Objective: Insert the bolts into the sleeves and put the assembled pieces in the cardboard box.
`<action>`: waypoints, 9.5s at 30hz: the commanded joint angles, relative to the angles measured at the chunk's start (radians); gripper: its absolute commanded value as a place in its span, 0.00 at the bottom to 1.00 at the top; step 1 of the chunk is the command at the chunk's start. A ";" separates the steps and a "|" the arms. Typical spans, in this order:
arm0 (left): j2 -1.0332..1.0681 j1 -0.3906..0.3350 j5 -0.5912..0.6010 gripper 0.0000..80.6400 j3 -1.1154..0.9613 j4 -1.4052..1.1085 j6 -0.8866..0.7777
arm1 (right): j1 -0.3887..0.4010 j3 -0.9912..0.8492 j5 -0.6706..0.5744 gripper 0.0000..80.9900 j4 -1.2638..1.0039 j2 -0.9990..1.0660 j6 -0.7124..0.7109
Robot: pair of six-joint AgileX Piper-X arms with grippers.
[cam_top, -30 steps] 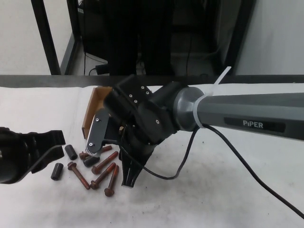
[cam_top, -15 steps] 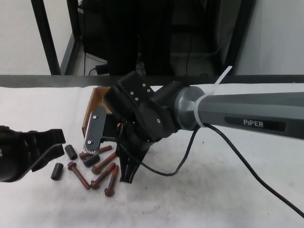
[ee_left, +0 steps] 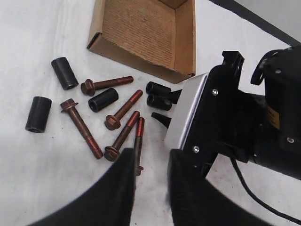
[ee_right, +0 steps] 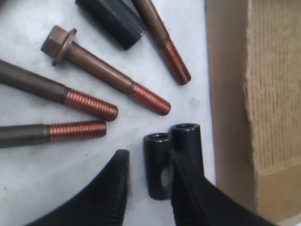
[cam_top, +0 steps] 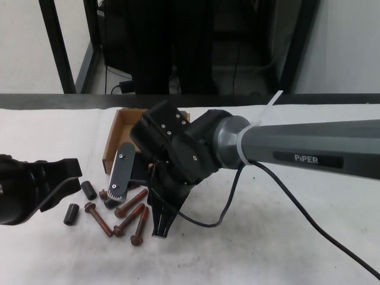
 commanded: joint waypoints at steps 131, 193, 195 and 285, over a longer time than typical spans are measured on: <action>0.717 -0.172 -0.426 0.29 -0.239 -0.060 -0.628 | -0.004 0.535 -0.140 0.00 0.511 -1.101 0.328; 0.158 -0.172 0.034 0.01 -0.241 -0.148 0.125 | -0.004 0.558 -0.435 0.00 0.238 -1.064 0.585; 0.147 -0.172 0.109 0.01 -0.241 -0.214 0.123 | -0.004 0.558 -0.439 0.00 0.190 -1.028 0.585; 0.145 -0.172 0.307 0.01 -0.237 -0.362 0.027 | -0.004 0.542 -0.331 0.00 -0.483 -0.804 0.817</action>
